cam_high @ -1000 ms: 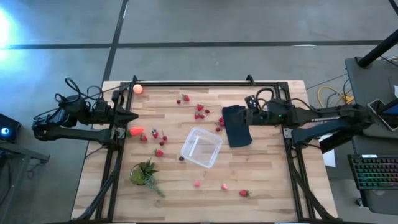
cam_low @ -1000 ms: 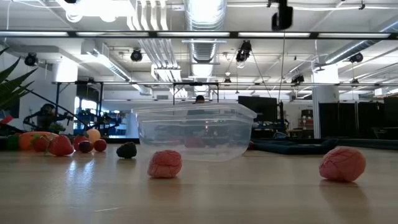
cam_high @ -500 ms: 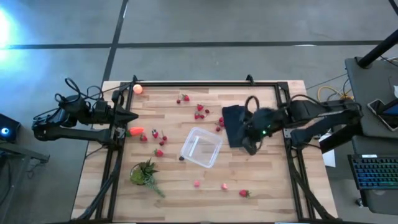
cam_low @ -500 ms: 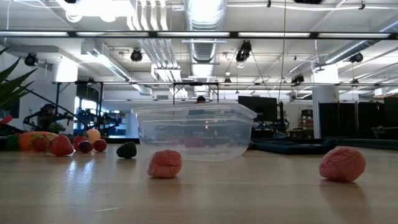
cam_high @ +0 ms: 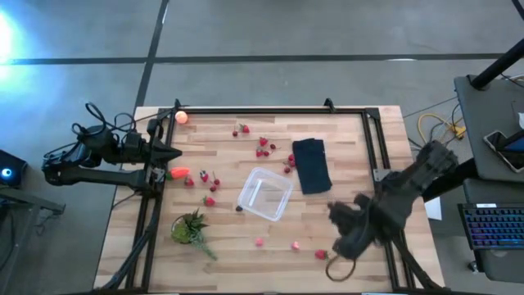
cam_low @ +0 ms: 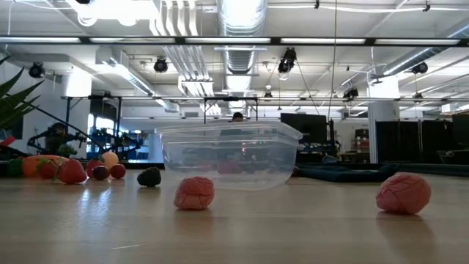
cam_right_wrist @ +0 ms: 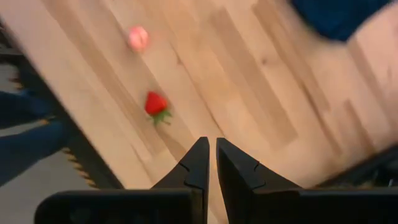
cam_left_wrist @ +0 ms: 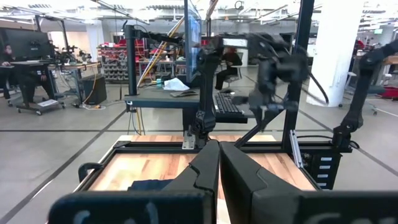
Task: Pick and placing Produce into tupperware
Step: Put the red strawberry into the transparent bin
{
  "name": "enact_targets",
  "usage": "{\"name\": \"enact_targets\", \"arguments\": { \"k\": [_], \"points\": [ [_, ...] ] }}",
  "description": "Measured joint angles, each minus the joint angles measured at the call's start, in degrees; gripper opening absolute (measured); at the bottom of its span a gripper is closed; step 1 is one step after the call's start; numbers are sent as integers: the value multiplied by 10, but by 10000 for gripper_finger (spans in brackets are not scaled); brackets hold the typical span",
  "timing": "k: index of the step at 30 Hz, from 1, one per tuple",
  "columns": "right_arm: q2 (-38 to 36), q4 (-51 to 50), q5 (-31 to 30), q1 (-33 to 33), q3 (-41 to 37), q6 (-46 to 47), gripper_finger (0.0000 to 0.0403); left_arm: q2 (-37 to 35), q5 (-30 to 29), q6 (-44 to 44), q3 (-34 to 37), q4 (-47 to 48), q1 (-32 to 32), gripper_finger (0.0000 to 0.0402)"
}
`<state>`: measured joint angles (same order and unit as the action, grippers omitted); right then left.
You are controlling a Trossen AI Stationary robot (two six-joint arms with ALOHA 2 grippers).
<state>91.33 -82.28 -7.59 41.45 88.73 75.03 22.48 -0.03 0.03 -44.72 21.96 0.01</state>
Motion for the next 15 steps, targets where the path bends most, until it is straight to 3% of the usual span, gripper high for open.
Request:
{"name": "enact_targets", "arguments": {
  "k": [5,11,15],
  "points": [
    [65,3,21,12,-8,101,23,0,0,0,0,0,0,0],
    [122,25,7,18,12,8,32,0,0,0,0,0,0,0],
    [141,32,9,17,14,-37,78,0,0,0,0,0,0,0]
  ]
}}
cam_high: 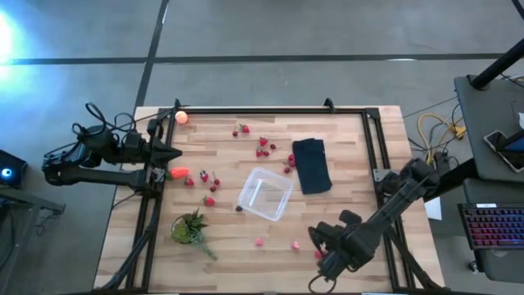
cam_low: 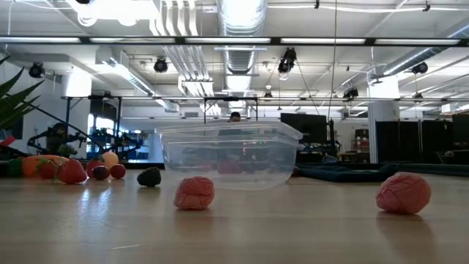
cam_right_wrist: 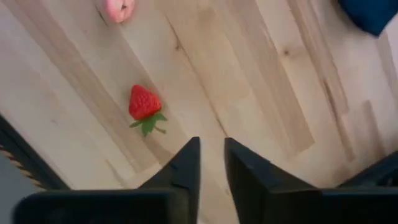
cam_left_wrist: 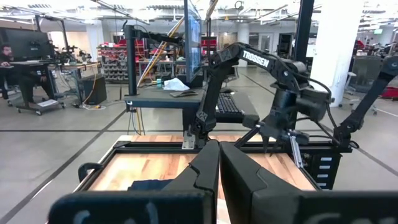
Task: Pick and placing Produce into tupperware
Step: Put the red strawberry into the transparent bin
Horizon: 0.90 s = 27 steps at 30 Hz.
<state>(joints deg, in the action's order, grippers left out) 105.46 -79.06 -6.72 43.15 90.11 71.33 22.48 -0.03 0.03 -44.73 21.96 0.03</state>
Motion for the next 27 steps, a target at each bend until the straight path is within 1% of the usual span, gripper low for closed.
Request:
{"name": "enact_targets", "arguments": {
  "k": [4,6,8,10,12,14,15,17,18,19,20,22,25,27],
  "points": [
    [13,5,-11,2,0,-31,144,0,0,0,0,0,0,0],
    [13,5,-33,6,-1,-51,175,0,0,0,0,0,0,0],
    [12,6,-55,10,-1,-64,197,0,0,0,0,0,0,0],
    [12,7,-72,15,-4,-78,211,0,0,0,0,0,0,0],
    [12,4,-82,17,-15,-97,215,0,0,0,0,0,0,0],
    [16,-16,-57,11,-25,-99,215,0,0,0,0,0,0,0],
    [20,-27,-48,3,-27,-76,213,0,0,0,0,0,0,0],
    [22,-46,-48,-8,-27,29,208,0,0,0,0,0,0,0],
    [21,-47,-54,-10,-27,67,204,0,0,0,0,0,0,0],
    [18,-38,-69,-11,-24,73,200,0,0,0,0,0,0,0],
    [14,-16,-86,-9,-22,54,197,0,0,0,0,0,0,0],
    [9,50,-95,-3,-20,-29,191,0,0,0,0,0,0,0],
    [14,134,-65,6,-25,-153,186,0,0,0,0,0,0,0],
    [23,170,-47,12,-32,-184,185,0,0,0,0,0,0,0]
  ]
}}
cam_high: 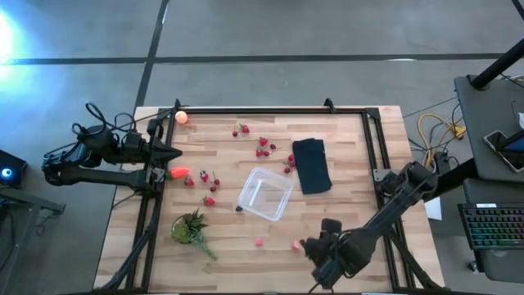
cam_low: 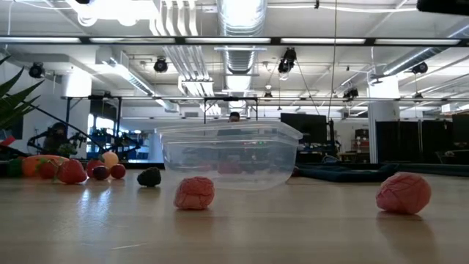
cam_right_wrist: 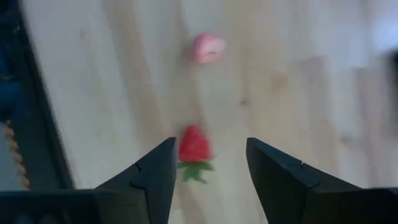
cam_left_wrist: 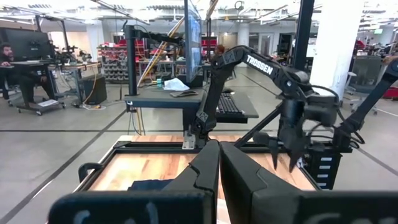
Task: Pick and placing Produce into tupperware
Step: Put the red strawberry into the transparent bin
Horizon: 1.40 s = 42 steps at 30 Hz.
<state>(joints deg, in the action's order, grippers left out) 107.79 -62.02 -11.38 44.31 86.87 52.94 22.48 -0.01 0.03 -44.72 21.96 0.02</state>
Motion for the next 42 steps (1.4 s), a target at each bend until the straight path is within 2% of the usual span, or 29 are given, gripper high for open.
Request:
{"name": "enact_targets", "arguments": {
  "k": [6,23,42],
  "points": [
    [29,31,24,15,-15,-1,185,0,0,0,0,0,0,0],
    [74,43,13,23,-45,26,185,0,0,0,0,0,0,0],
    [75,61,13,17,-75,41,174,0,0,0,0,0,0,0]
  ]
}}
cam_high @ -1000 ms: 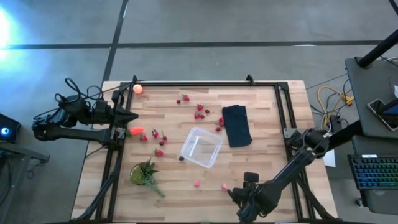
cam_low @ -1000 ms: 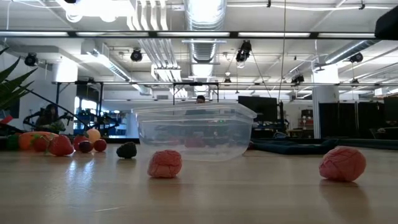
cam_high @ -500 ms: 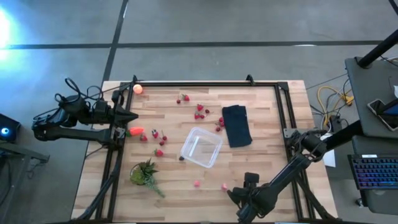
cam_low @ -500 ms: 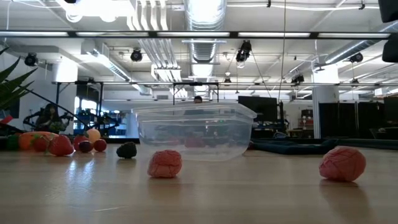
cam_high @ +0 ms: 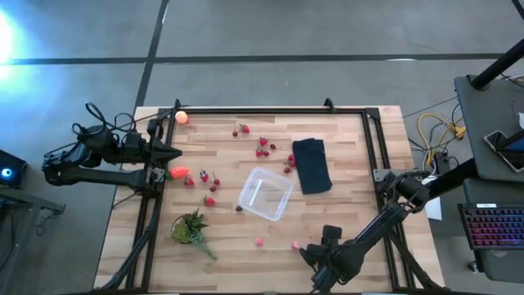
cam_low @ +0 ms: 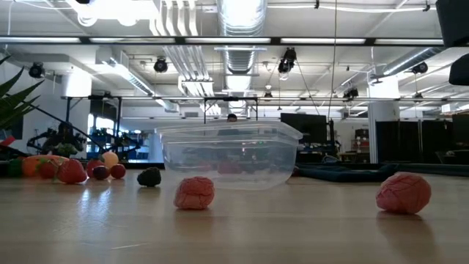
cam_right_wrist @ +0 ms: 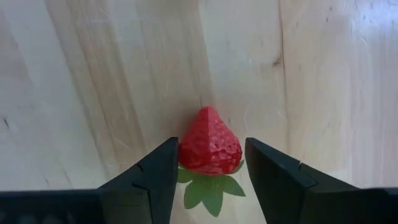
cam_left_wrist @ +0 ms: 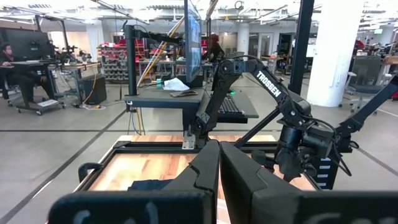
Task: Pick and placing Produce into tupperware
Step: Put the red strawberry into the transparent bin
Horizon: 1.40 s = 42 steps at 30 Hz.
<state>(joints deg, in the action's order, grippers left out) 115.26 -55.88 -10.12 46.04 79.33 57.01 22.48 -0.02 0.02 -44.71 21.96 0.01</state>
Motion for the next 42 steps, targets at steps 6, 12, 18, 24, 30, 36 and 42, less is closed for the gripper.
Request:
{"name": "enact_targets", "arguments": {
  "k": [6,12,18,24,30,36,42],
  "points": [
    [-1,2,0,-5,0,0,135,0,0,0,0,0,0,0],
    [-10,-2,0,-11,3,27,133,0,0,0,0,0,0,0],
    [-75,-51,-59,-28,4,177,141,0,0,0,0,0,0,0],
    [-140,-42,-109,-117,6,155,140,0,0,0,0,0,0,0],
    [-146,65,-109,-257,15,19,141,0,0,0,0,0,0,0],
    [-116,137,-78,-346,43,-68,141,0,0,0,0,0,0,0],
    [-66,140,0,-372,72,-129,142,0,0,0,0,0,0,0]
  ]
}}
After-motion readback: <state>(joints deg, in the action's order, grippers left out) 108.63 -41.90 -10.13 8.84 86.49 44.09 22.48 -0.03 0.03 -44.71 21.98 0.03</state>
